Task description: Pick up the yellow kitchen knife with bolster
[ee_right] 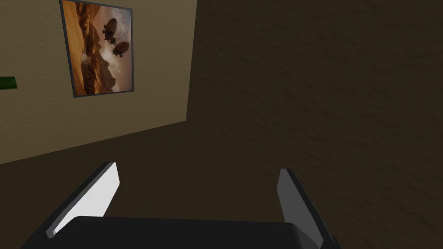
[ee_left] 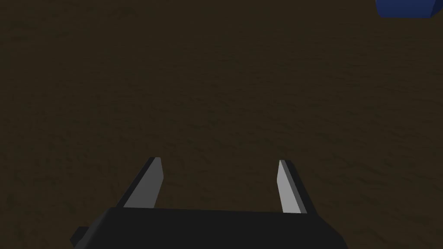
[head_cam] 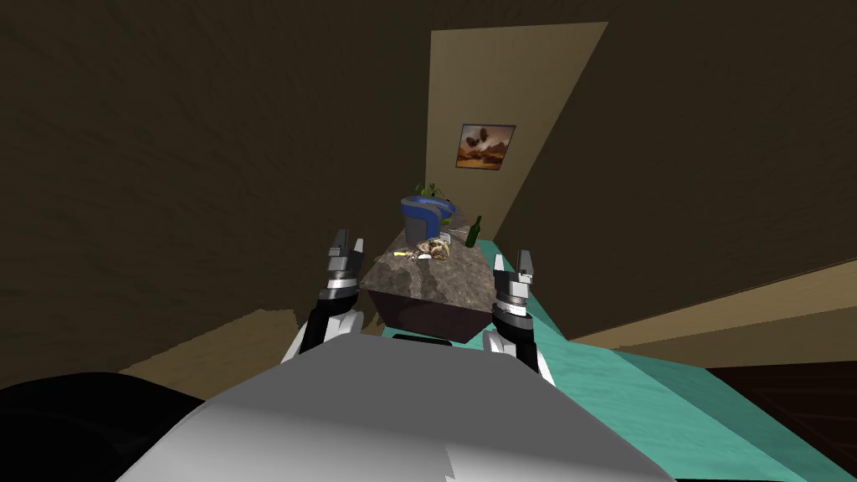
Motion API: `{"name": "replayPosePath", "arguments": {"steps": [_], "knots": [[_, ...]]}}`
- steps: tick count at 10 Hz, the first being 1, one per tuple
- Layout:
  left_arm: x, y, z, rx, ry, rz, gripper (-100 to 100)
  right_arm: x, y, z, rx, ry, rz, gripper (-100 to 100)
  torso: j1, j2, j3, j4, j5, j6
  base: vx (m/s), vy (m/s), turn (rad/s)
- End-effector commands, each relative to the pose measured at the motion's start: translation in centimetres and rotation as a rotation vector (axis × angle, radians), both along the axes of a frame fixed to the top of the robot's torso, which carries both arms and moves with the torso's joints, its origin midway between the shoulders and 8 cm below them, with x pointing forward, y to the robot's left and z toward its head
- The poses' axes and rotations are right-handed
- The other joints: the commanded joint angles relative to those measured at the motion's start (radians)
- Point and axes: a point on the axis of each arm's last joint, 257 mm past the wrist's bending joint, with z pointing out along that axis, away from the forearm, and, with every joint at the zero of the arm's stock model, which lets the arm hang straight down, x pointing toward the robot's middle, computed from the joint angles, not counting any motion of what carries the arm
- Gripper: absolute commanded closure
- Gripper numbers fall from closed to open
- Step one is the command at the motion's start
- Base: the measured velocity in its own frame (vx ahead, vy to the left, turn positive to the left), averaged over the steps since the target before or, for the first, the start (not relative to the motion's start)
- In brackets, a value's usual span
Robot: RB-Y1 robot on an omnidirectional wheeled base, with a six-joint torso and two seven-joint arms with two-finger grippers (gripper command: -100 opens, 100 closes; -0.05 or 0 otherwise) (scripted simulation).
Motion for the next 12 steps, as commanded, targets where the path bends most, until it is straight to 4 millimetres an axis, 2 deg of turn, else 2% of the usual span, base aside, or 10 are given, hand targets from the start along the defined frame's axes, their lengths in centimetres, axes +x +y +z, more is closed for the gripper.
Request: {"name": "replayPosePath", "arguments": {"steps": [1, 3, 6, 7, 9, 10, 11, 12], "knots": [[0.7, -0.7, -0.3, 0.026, 0.013, -0.028, -100, 0.0, 0.0, 0.0, 0.0, 0.0, 0.0, 0, 0.0, 0.0, 0.0, 0.0, 0.0, 0.0, -0.006, 0.01, -0.001], [2.3, -1.9, -0.9, 0.058, 0.039, -0.072, -100, 0.0, 0.0, 0.0, 0.0, 0.0, 0.0, 0, 0.002, 0.0, 0.0, 0.0, 0.0, 0.0, -0.013, 0.026, -0.005], [5.7, -4.0, -2.9, 0.09, 0.107, -0.141, -100, 0.0, 0.0, 0.0, 0.0, 0.0, 0.0, 0, 0.003, 0.001, 0.0, 0.0, 0.001, 0.0, -0.02, 0.043, -0.006], [5.8, -4.2, -2.5, 0.091, 0.098, -0.144, -100, 0.0, 0.0, 0.0, 0.0, 0.0, 0.0, 0, 0.003, 0.001, 0.0, 0.0, 0.001, 0.0, -0.012, 0.031, -0.003], [8.4, -5.6, -4.2, 0.102, 0.159, -0.184, -100, 0.0, 0.0, 0.0, 0.0, 0.0, 0.0, 0, 0.002, 0.0, 0.0, 0.0, 0.001, 0.0, -0.014, 0.032, -0.001], [8.8, -5.9, -3.7, 0.104, 0.146, -0.19, -100, 0.0, 0.0, 0.0, 0.0, 0.0, 0.0, 0, 0.003, 0.0, 0.0, 0.0, 0.001, 0.0, -0.015, 0.029, -0.004], [10.1, -6.6, -4.8, 0.107, 0.184, -0.208, -100, 0.0, 0.0, 0.0, 0.0, 0.0, 0.0, 0, 0.002, 0.0, 0.0, 0.0, 0.001, 0.0, -0.014, 0.029, -0.002], [10.4, -6.8, -4.5, 0.109, 0.176, -0.212, -100, 0.0, 0.0, 0.0, 0.0, 0.0, 0.0, 0, 0.002, 0.001, 0.0, 0.0, 0.0, 0.0, -0.01, 0.021, 0.0]]}}
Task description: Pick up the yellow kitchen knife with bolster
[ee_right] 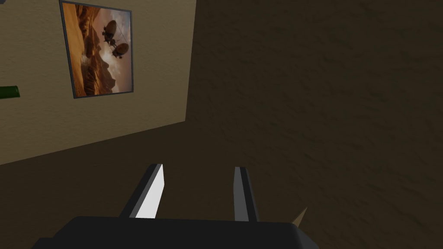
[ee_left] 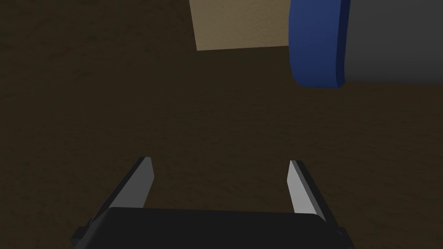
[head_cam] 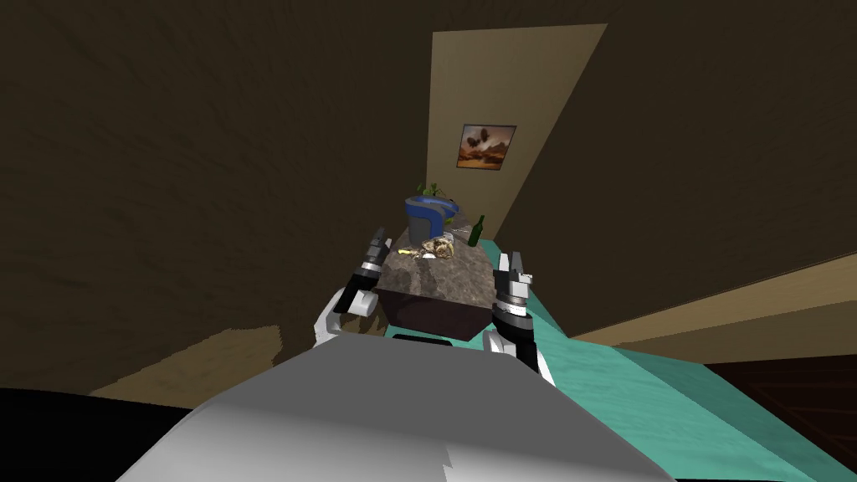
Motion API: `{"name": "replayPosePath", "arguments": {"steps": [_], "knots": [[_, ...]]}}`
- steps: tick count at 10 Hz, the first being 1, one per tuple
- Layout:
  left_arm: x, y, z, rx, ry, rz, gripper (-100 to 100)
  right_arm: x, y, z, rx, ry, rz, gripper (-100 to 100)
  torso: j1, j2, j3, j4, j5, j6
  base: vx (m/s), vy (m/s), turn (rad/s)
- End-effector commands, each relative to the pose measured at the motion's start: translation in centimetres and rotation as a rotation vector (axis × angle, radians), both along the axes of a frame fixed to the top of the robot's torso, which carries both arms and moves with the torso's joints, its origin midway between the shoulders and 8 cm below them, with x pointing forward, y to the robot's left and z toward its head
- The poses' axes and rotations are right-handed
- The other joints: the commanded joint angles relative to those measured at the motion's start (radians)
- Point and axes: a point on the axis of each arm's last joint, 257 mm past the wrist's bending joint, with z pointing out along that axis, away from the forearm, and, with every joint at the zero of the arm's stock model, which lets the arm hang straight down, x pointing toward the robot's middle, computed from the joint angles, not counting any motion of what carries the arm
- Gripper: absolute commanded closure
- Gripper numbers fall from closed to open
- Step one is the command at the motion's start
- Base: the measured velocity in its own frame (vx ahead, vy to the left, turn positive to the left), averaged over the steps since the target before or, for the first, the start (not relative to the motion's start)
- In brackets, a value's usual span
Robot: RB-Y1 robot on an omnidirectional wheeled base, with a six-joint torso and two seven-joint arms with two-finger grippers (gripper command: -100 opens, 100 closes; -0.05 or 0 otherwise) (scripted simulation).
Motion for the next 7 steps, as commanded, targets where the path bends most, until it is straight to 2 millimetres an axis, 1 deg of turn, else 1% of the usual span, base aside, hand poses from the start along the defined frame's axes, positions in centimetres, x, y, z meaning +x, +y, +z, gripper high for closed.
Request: {"name": "replayPosePath", "arguments": {"steps": [1, 2, 3, 4, 5, 6, 7], "knots": [[1.7, -1.0, -1.1, 0.006, 0.039, -0.02, -100, 0.0, 0.0, 0.0, 0.0, 0.0, 0.0, 0, 0.0, 0.0, 0.0, 0.0, 0.0, 0.0, -0.012, 0.025, -0.001], [2.3, -1.3, -0.7, 0.008, 0.03, -0.027, -100, 0.0, 0.0, 0.0, 0.0, 0.0, 0.0, 0, 0.0, 0.0, 0.0, 0.0, 0.0, 0.0, -0.009, 0.023, -0.004], [3.8, -2.1, -2.1, 0.013, 0.076, -0.042, -100, 0.0, 0.0, 0.0, 0.0, 0.0, 0.0, 0, 0.0, 0.0, 0.0, 0.0, 0.0, 0.0, -0.014, 0.026, 0.001], [4.0, -2.4, -1.3, 0.014, 0.061, -0.048, -100, 0.0, 0.0, 0.0, 0.0, 0.0, 0.0, 0, 0.0, 0.0, 0.0, 0.0, 0.0, 0.0, -0.015, 0.022, -0.003], [5.4, -3.2, -2.6, 0.02, 0.107, -0.062, -100, 0.0, 0.0, 0.0, 0.0, 0.0, 0.0, 0, 0.0, 0.0, 0.0, 0.0, 0.0, 0.0, -0.011, 0.027, 0.002], [5.8, -3.5, -2.0, 0.021, 0.094, -0.068, -100, 0.0, 0.0, 0.0, 0.0, 0.0, 0.0, 0, 0.0, 0.0, 0.0, 0.0, 0.0, 0.0, -0.008, 0.024, -0.002], [7.1, -4.3, -3.5, 0.027, 0.146, -0.081, -100, 0.0, 0.0, 0.0, 0.0, 0.0, 0.0, 0, 0.0, 0.0, 0.0, 0.0, 0.0, 0.0, -0.012, 0.026, 0.0]]}}
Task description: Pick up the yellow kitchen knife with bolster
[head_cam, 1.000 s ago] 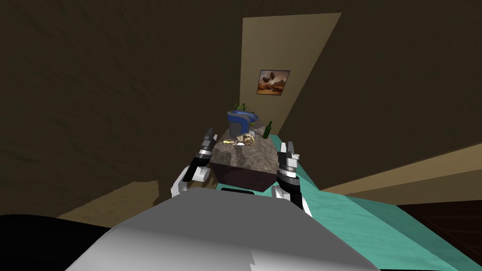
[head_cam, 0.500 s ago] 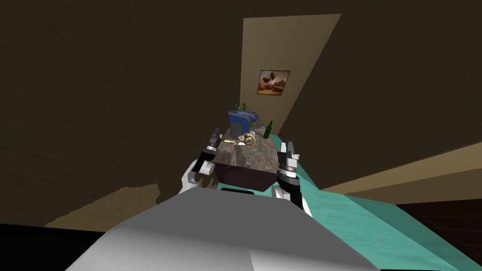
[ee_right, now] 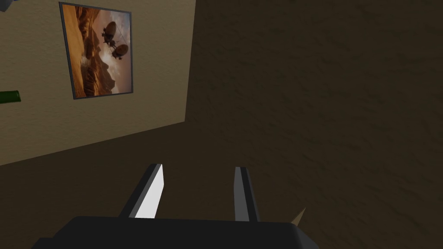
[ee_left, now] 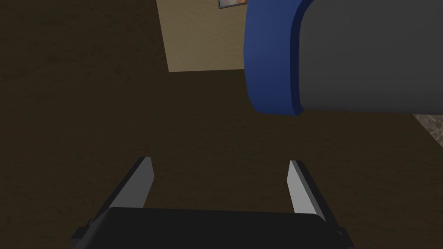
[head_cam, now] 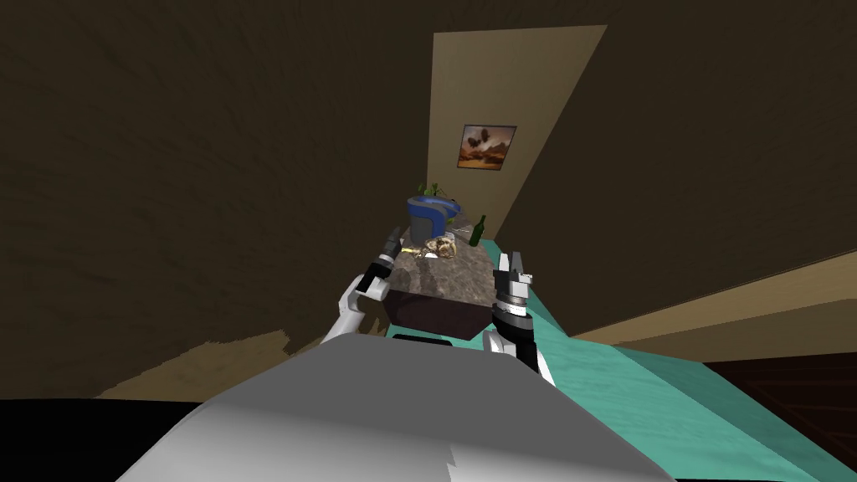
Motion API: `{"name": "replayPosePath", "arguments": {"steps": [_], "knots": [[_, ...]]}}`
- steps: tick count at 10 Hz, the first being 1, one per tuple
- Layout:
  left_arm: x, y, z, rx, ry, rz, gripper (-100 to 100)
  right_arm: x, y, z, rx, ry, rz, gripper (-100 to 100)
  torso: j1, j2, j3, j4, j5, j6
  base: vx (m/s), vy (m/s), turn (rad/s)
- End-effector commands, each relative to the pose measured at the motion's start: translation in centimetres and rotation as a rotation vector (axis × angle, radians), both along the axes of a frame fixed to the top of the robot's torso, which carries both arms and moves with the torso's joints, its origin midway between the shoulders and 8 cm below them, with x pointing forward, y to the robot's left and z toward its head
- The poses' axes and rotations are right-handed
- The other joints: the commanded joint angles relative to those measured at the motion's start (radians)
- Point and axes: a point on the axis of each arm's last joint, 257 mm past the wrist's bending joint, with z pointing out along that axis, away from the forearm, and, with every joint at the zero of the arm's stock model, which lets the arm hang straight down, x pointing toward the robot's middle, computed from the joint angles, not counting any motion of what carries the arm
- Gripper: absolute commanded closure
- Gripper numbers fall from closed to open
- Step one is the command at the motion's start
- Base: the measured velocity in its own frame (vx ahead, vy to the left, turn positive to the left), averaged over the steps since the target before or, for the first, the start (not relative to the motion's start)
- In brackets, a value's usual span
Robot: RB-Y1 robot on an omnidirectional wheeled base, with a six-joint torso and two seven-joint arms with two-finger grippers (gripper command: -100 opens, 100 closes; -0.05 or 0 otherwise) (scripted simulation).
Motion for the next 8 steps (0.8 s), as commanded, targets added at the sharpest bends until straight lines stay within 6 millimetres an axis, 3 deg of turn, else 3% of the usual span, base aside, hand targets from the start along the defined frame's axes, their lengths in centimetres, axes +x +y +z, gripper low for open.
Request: {"name": "replayPosePath", "arguments": {"steps": [1, 2, 3, 4, 5, 6, 7, 8], "knots": [[1.1, -0.6, 0.2, 0.006, 0.011, -0.013, -100, 0.0, 0.0, 0.0, 0.0, 0.0, 0.0, 0, 0.0, 0.0, 0.0, 0.0, 0.0, 0.0, -0.011, 0.02, -0.002], [2.6, -1.4, -1.5, 0.014, 0.066, -0.024, -100, 0.0, 0.0, 0.0, 0.0, 0.0, 0.0, 0, 0.0, 0.0, 0.0, 0.0, 0.0, 0.0, -0.008, 0.019, 0.002], [2.9, -1.8, -0.4, 0.015, 0.048, -0.032, -100, 0.0, 0.0, 0.0, 0.0, 0.0, 0.0, 0, 0.0, 0.0, 0.0, 0.0, 0.0, 0.0, -0.008, 0.016, -0.001], [4.0, -2.5, -1.8, 0.023, 0.098, -0.042, -100, 0.0, 0.0, 0.0, 0.0, 0.0, 0.0, 0, -0.001, 0.0, 0.0, 0.0, 0.0, 0.0, -0.008, 0.02, 0.003], [4.5, -3.0, -1.1, 0.026, 0.086, -0.048, -100, 0.0, 0.0, 0.0, 0.0, 0.0, 0.0, 0, 0.0, 0.0, 0.0, 0.0, 0.0, 0.0, -0.007, 0.015, -0.001], [5.6, -3.7, -2.4, 0.034, 0.136, -0.057, -100, 0.0, 0.0, 0.0, 0.0, 0.0, 0.0, 0, -0.001, 0.0, 0.0, 0.0, 0.0, 0.0, -0.01, 0.017, 0.005], [6.2, -4.1, -1.8, 0.038, 0.127, -0.063, -100, 0.0, 0.0, 0.0, 0.0, 0.0, 0.0, 0, -0.001, 0.0, 0.0, 0.0, 0.0, 0.0, -0.01, 0.014, 0.001], [7.1, -4.8, -2.9, 0.045, 0.173, -0.071, -100, 0.0, 0.0, 0.0, 0.0, 0.0, 0.0, 0, -0.001, 0.0, 0.0, 0.0, 0.0, 0.0, -0.009, 0.017, 0.006]]}}
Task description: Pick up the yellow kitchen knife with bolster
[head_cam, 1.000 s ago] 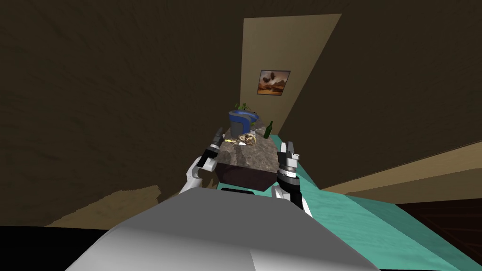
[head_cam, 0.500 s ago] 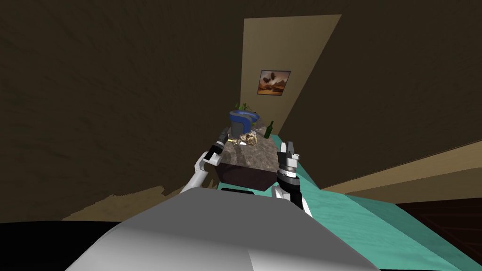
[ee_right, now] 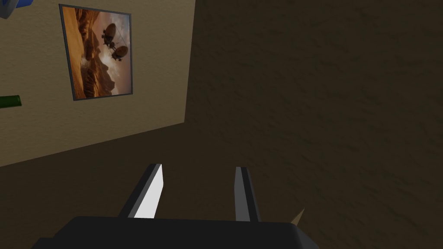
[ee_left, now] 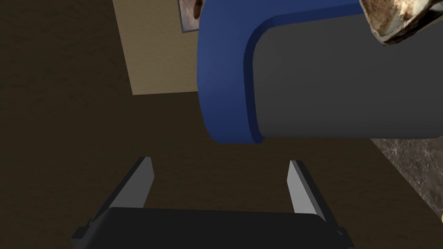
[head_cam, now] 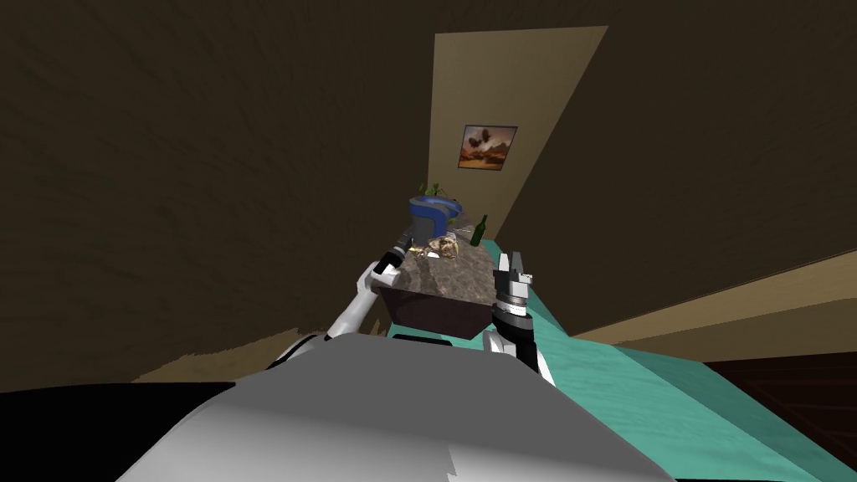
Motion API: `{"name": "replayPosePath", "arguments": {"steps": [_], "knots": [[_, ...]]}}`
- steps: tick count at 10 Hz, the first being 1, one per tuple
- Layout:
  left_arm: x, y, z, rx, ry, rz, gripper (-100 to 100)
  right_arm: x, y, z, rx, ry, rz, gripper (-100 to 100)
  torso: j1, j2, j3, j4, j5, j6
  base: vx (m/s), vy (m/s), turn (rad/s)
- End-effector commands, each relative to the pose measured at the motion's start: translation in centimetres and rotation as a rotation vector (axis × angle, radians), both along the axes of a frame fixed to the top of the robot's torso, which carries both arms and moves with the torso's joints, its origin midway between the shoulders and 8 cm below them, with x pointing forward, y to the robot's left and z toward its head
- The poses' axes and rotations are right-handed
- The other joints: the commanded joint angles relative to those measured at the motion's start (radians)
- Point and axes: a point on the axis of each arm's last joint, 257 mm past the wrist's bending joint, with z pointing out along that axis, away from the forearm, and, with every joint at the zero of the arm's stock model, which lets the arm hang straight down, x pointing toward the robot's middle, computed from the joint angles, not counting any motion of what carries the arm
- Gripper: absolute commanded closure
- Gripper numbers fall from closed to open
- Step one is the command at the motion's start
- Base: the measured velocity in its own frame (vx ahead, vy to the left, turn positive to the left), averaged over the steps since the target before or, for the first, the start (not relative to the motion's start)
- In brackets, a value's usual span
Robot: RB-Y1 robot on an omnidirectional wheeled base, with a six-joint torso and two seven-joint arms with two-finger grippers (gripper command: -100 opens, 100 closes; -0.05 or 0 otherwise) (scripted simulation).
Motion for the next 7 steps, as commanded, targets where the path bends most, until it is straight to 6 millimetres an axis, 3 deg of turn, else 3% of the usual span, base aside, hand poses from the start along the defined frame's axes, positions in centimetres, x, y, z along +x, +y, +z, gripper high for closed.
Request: {"name": "replayPosePath", "arguments": {"steps": [1, 2, 3, 7], "knots": [[1.1, -0.8, 0.1, 0.01, 0.018, -0.01, -100, 0.0, 0.0, 0.0, 0.0, 0.0, 0.0, 0, 0.0, 0.0, 0.0, 0.0, 0.0, 0.0, -0.007, 0.013, 0.001], [2.2, -1.5, -1.0, 0.022, 0.065, -0.016, -100, 0.0, 0.0, 0.0, 0.0, 0.0, 0.0, 0, 0.0, 0.0, 0.0, 0.0, 0.0, 0.0, -0.008, 0.012, 0.007], [2.6, -1.8, -0.6, 0.025, 0.059, -0.019, -100, 0.0, 0.0, 0.0, 0.0, 0.0, 0.0, 0, 0.0, 0.0, 0.0, 0.0, 0.0, 0.0, -0.006, 0.008, 0.0], [5.3, -3.2, -1.9, 0.056, 0.144, -0.03, -100, 0.0, 0.0, 0.0, 0.0, 0.0, 0.0, 0, -0.001, 0.0, 0.0, 0.0, 0.0, 0.0, -0.006, 0.004, 0.007]]}}
